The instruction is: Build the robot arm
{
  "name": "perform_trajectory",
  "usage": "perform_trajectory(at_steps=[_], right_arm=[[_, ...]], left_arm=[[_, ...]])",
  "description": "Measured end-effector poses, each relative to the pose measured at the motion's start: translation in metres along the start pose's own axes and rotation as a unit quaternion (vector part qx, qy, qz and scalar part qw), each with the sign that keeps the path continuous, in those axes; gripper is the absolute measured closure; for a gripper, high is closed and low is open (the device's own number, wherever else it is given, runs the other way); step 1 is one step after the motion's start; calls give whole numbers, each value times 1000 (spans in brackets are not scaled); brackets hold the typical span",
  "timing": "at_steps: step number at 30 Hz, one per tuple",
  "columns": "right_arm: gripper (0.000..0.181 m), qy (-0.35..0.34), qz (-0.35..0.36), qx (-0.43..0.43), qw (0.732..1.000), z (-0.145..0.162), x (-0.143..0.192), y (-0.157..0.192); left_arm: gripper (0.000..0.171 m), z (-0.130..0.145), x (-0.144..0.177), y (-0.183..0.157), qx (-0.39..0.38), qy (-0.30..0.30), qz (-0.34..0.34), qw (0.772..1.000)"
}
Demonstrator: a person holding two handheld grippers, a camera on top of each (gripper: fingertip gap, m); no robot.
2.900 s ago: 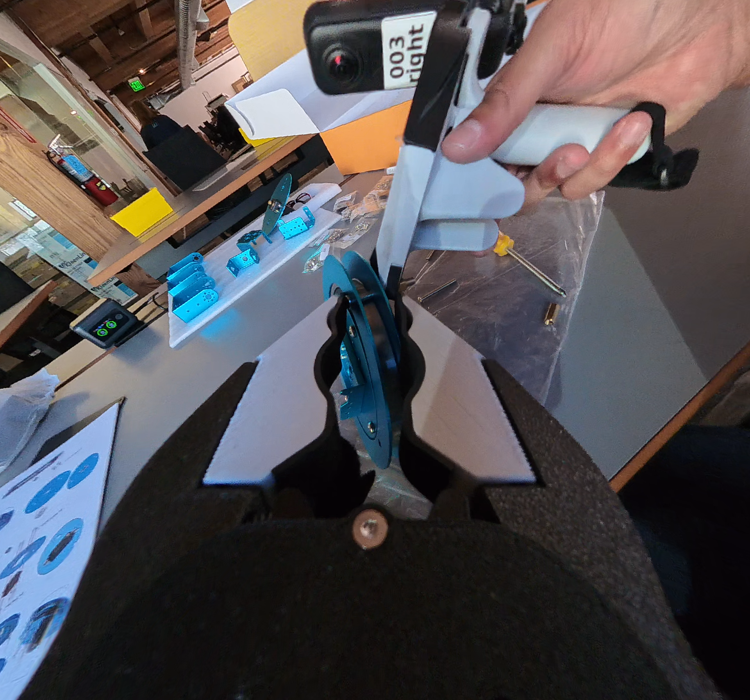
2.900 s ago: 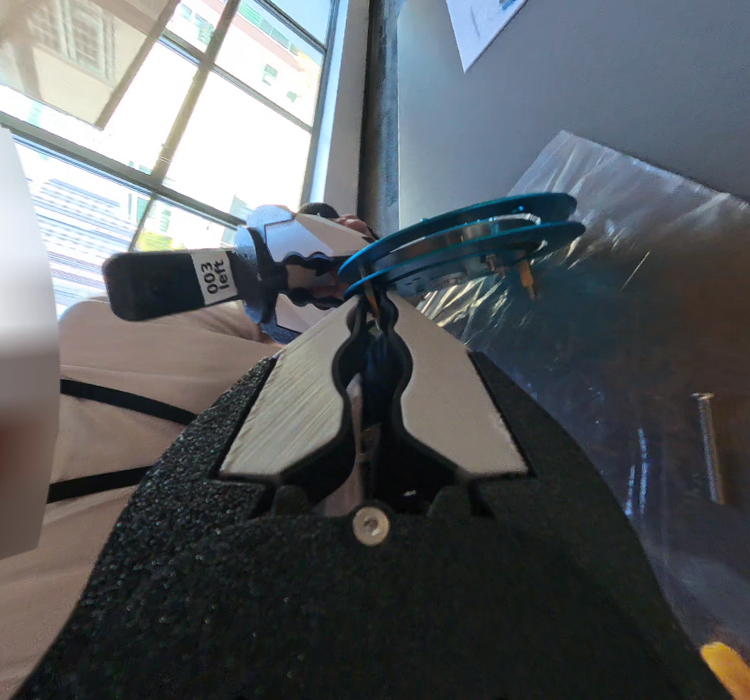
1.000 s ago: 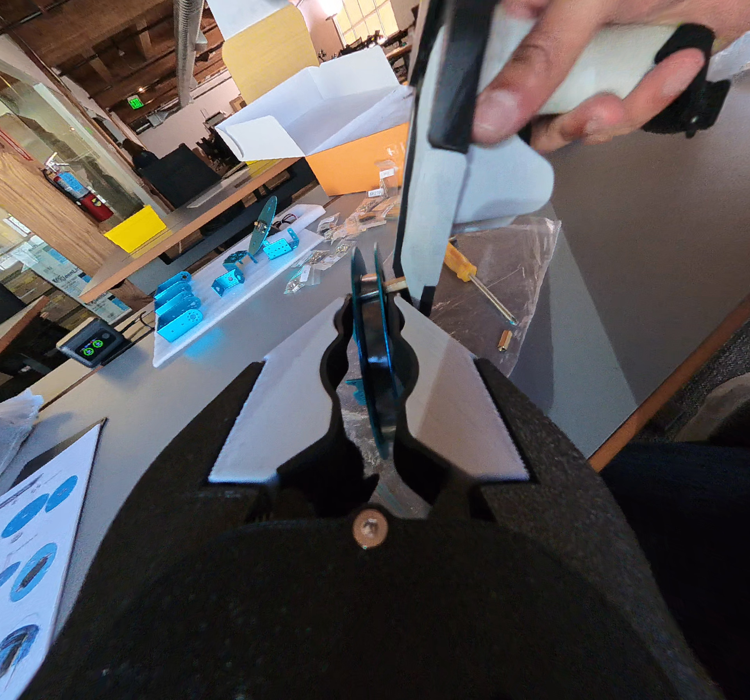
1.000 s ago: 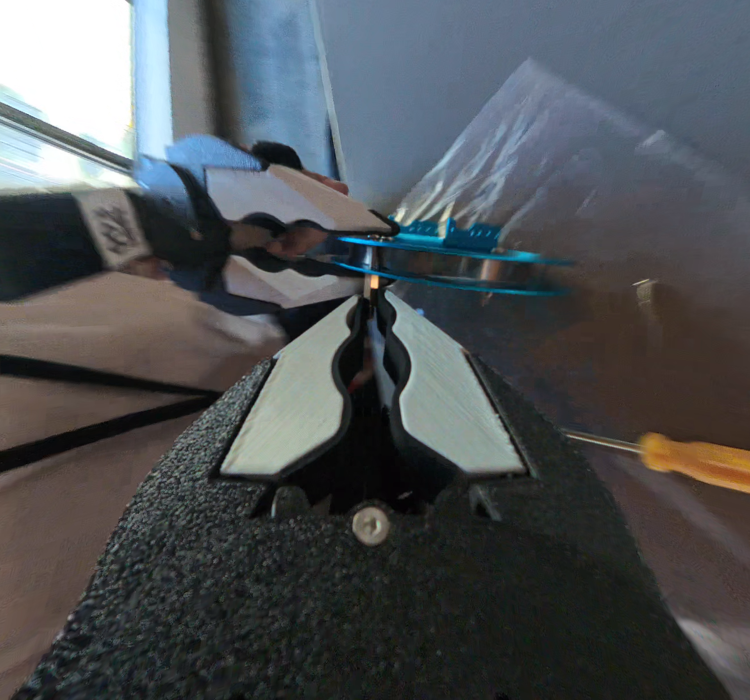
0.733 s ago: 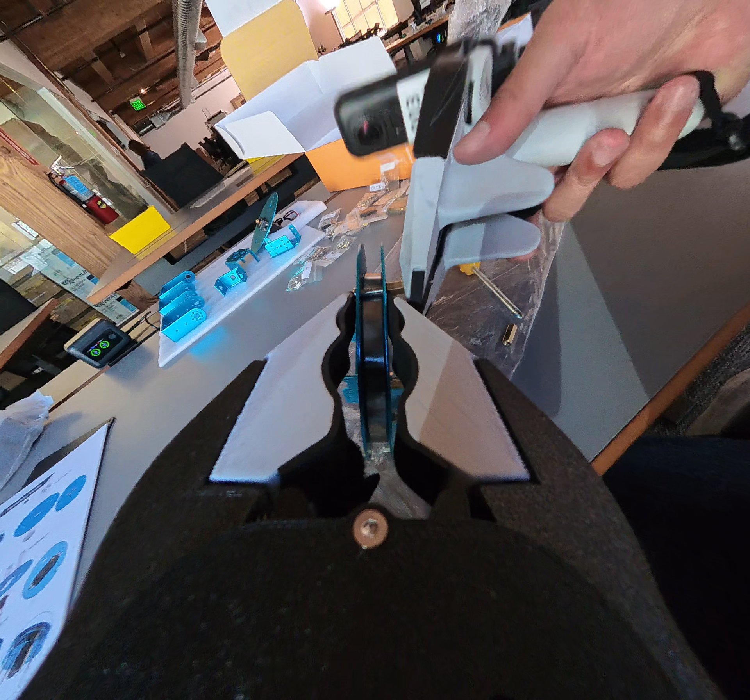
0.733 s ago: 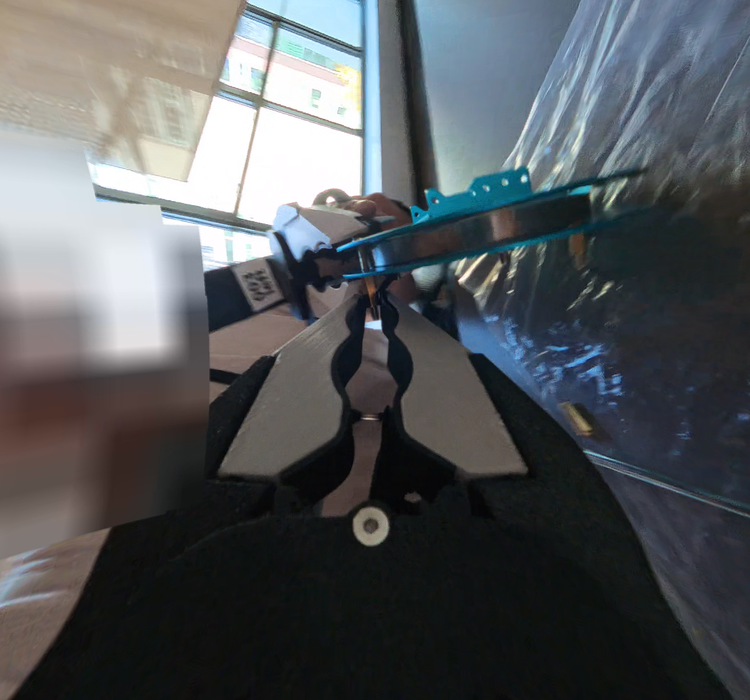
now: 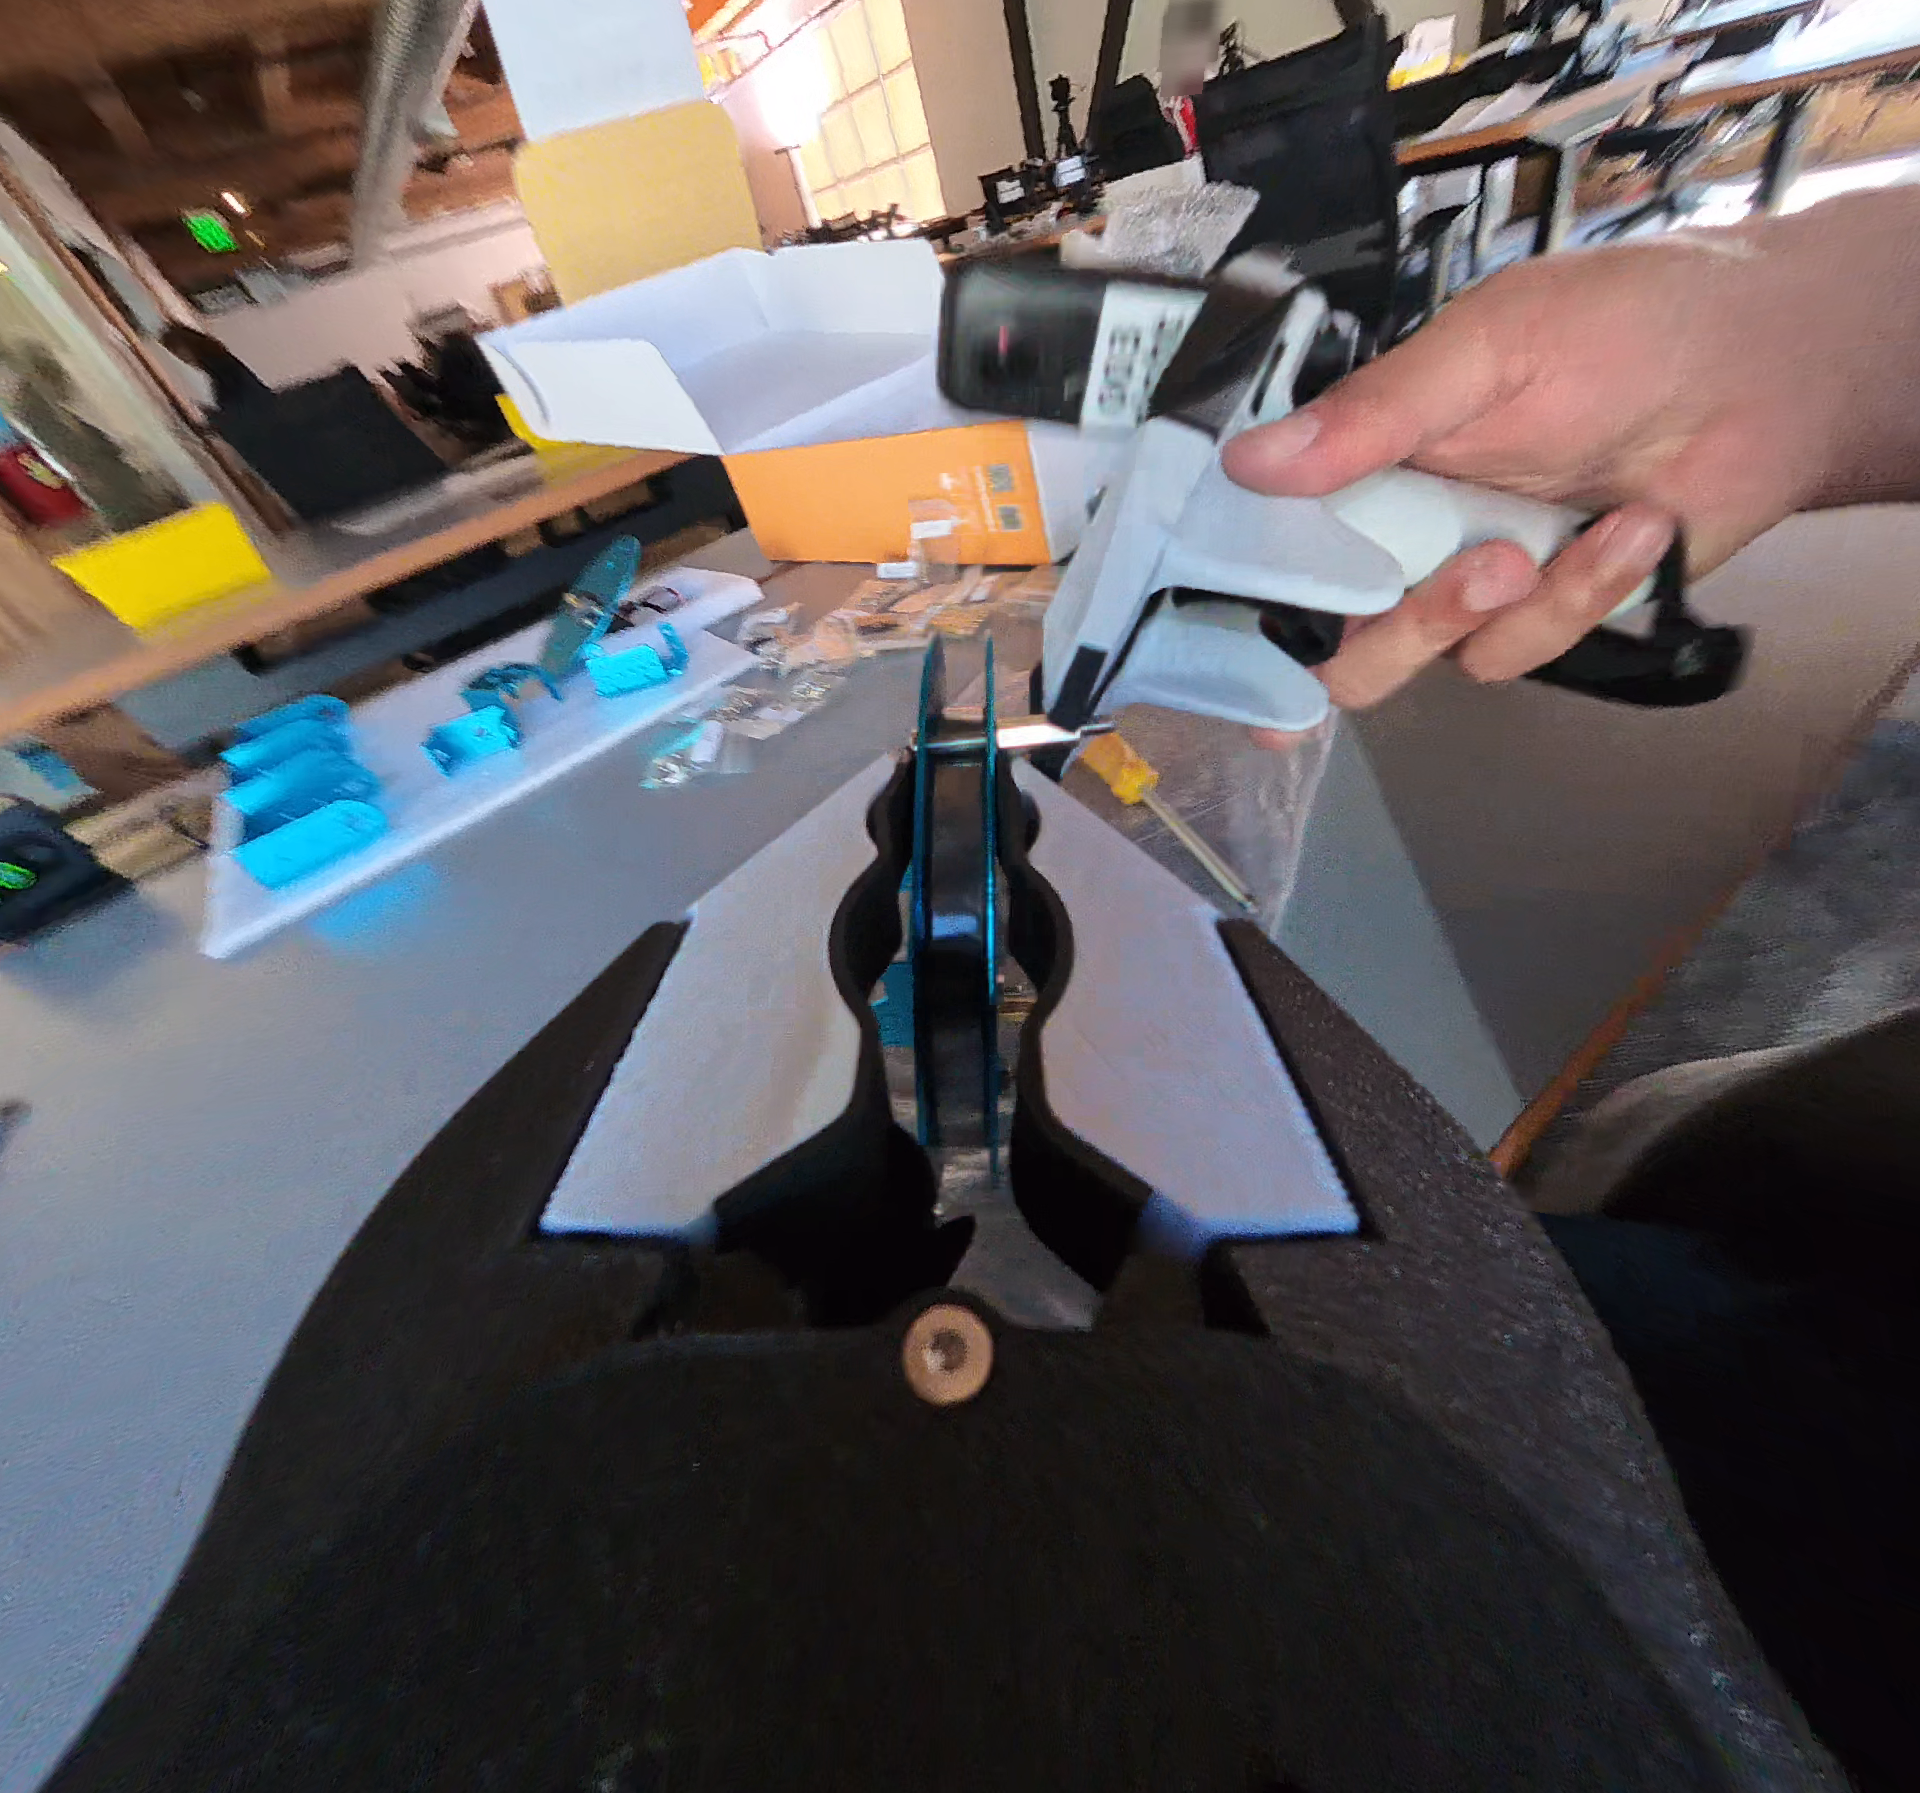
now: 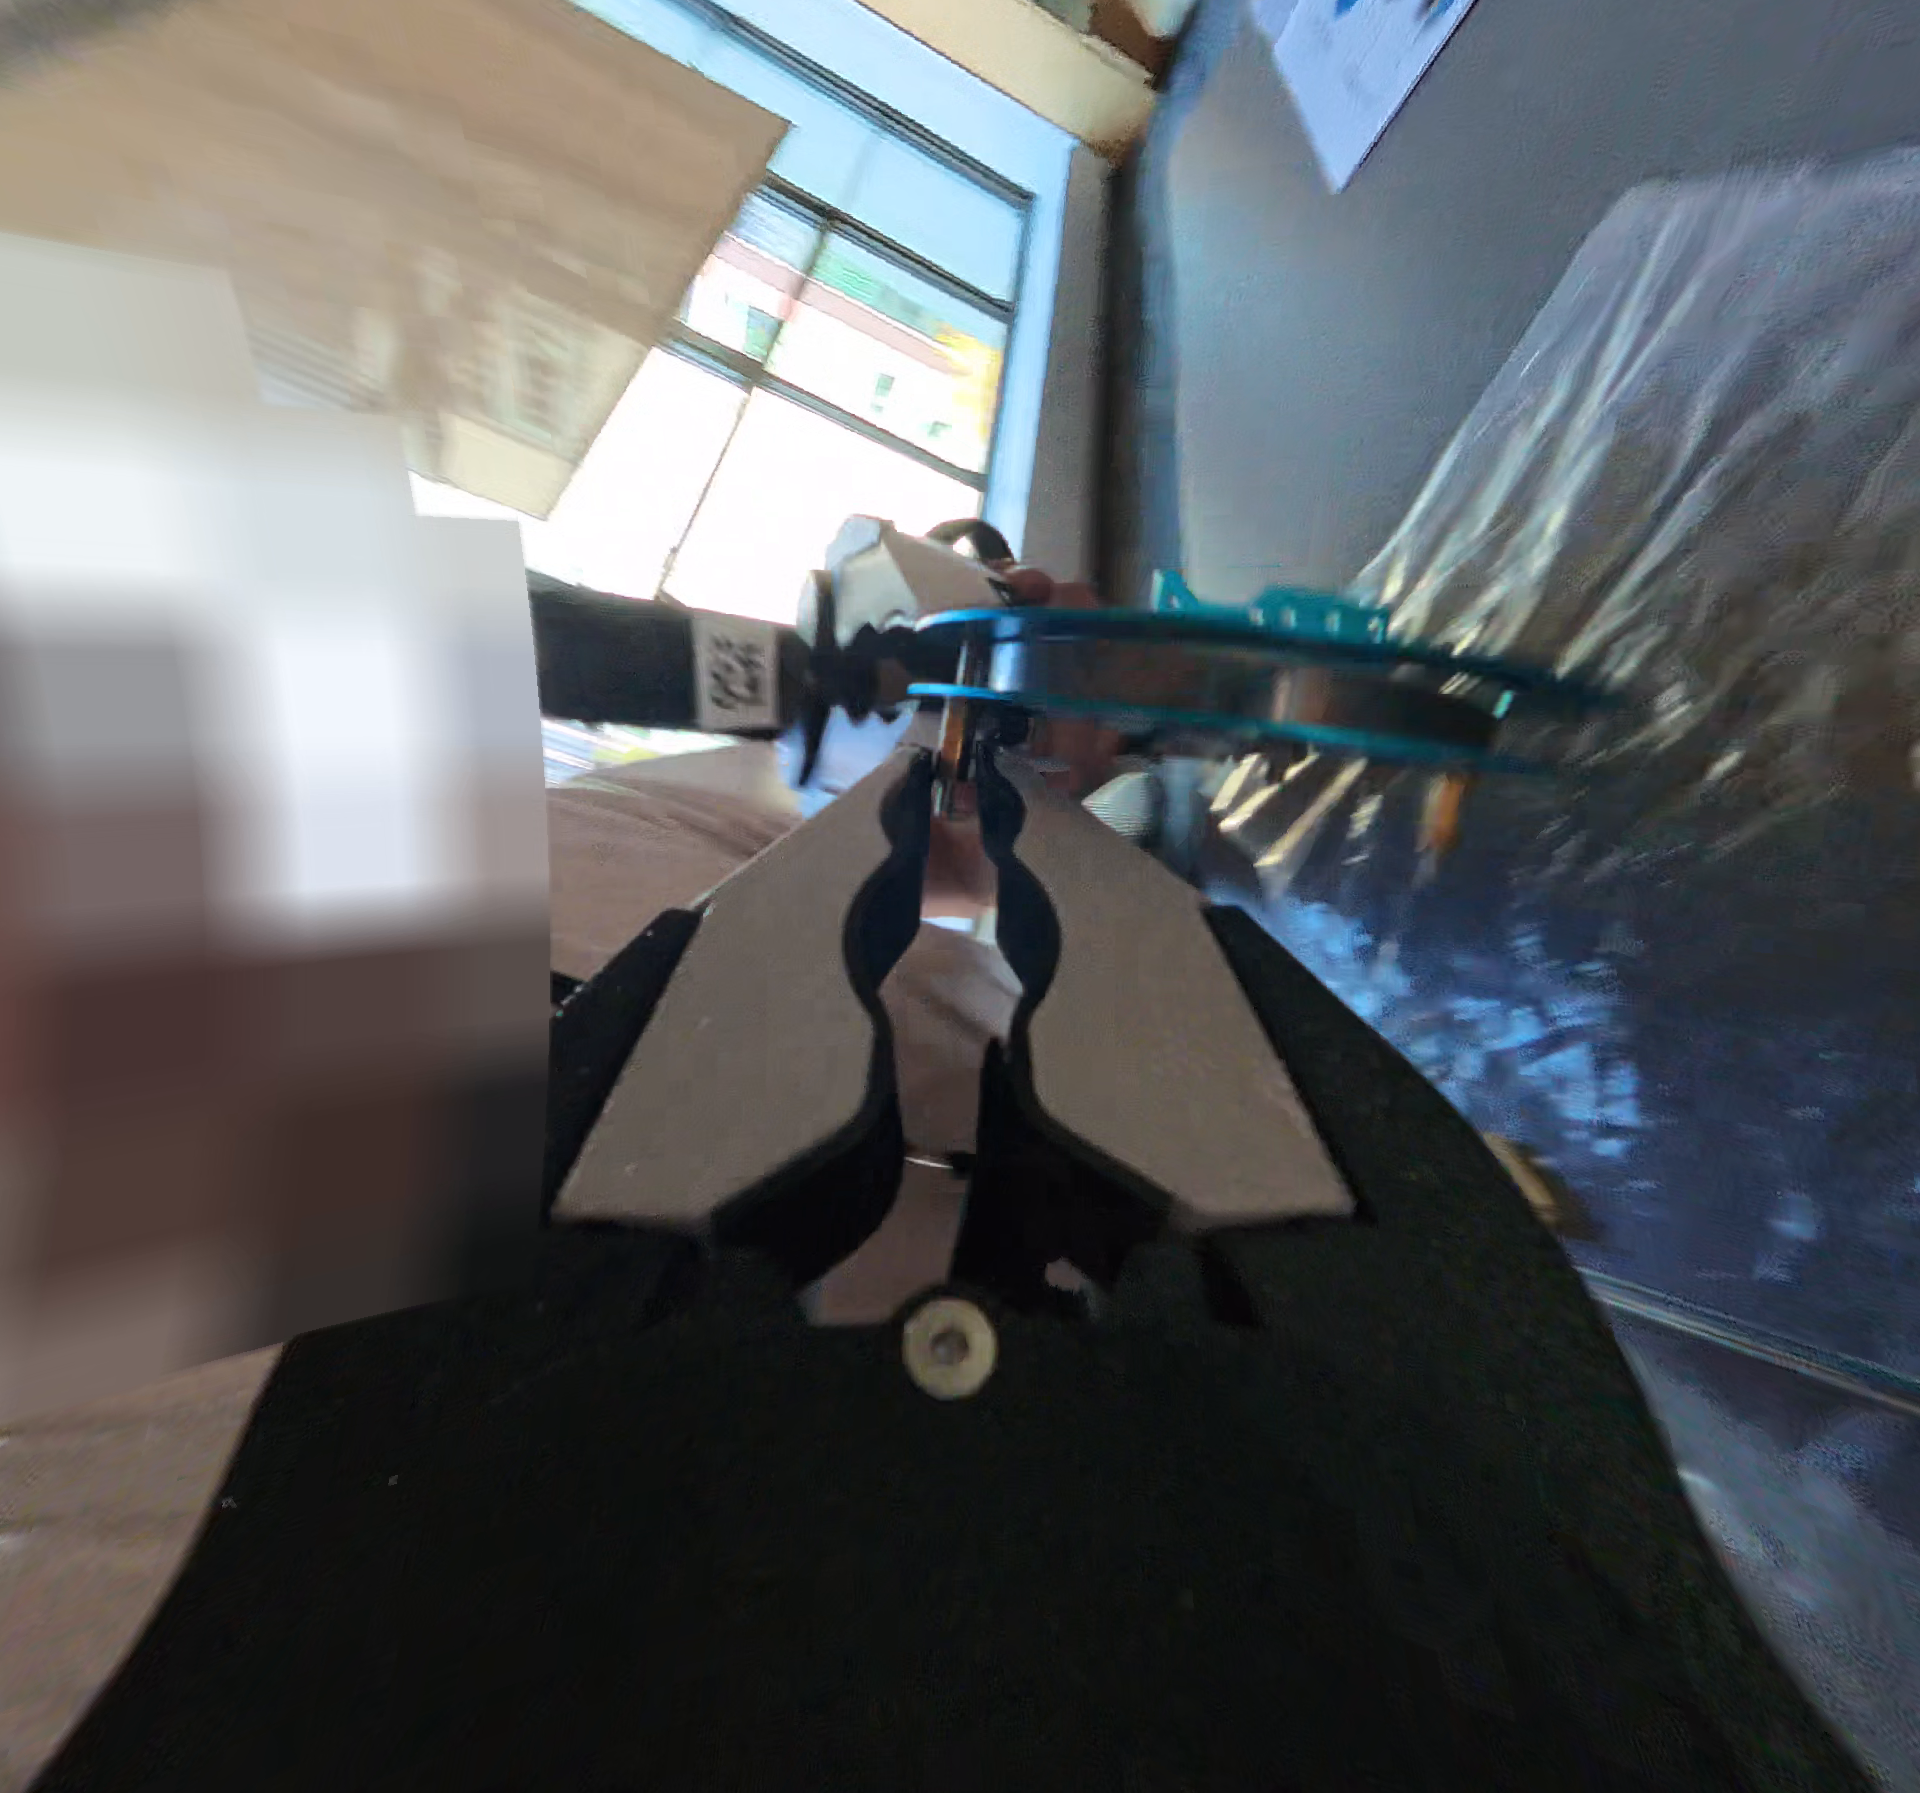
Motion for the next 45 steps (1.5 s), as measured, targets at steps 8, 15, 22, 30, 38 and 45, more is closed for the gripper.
perform_trajectory(at_steps=[8, 15, 22, 30, 38, 45], right_arm=[[141, -35, 239, 384, 891, -36, 36, 5], [157, 55, 208, 407, 888, -17, -1, -37], [169, 57, 133, 381, 913, -10, 9, -37], [167, 40, 117, 372, 920, -10, 19, -46], [146, -3, 211, 357, 910, -23, 51, -63], [152, -193, 364, 316, 855, -7, 74, -27]], left_arm=[[159, 10, 3, 26, 238, -18, 148, 960], [158, 16, -1, 27, 201, 10, 252, 947], [142, 22, 21, 39, 209, 8, 285, 935], [154, 37, 6, 32, 148, 70, 284, 945], [155, 23, -18, 28, 135, 110, 282, 944], [155, 14, -37, 23, 143, 135, 245, 949]])
Point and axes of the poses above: each gripper's, where its closed fingertips meet, x back along the fingers, z out of its underside, y = z × x across the jaws, the point moved 3 cm from there along x, back along the fingers, and after that the axes turned 8 degrees about z, right-handed, at the moved point
